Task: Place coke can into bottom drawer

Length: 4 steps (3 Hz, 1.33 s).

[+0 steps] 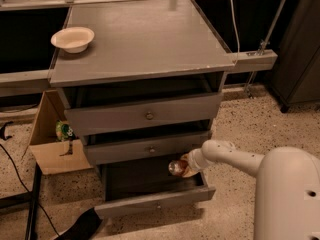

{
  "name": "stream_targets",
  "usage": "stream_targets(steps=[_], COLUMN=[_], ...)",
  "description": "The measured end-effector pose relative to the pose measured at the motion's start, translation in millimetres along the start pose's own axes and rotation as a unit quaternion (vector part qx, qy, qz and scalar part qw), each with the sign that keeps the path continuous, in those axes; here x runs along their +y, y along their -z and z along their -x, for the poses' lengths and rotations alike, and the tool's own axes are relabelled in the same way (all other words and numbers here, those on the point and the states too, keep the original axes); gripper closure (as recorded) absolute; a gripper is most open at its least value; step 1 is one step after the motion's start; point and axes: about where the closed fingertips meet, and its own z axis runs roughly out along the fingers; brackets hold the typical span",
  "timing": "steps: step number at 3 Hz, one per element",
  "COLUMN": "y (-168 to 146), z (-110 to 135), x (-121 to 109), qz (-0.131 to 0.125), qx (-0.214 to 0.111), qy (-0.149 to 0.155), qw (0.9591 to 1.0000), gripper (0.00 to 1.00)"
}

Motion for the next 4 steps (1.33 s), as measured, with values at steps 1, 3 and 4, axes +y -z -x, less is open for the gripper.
stream_targets(steps=[1, 3, 4], y=[-16, -64, -91], z=[-9, -9, -8], x=[1, -1, -1], qz=[0.001, 0.016, 0.029], qx=[-0.004, -0.023, -0.029], qy=[-0.003, 0.001, 0.007], qw=[1.0000, 0.9996, 0.9991], gripper=[1.00, 1.00, 1.00])
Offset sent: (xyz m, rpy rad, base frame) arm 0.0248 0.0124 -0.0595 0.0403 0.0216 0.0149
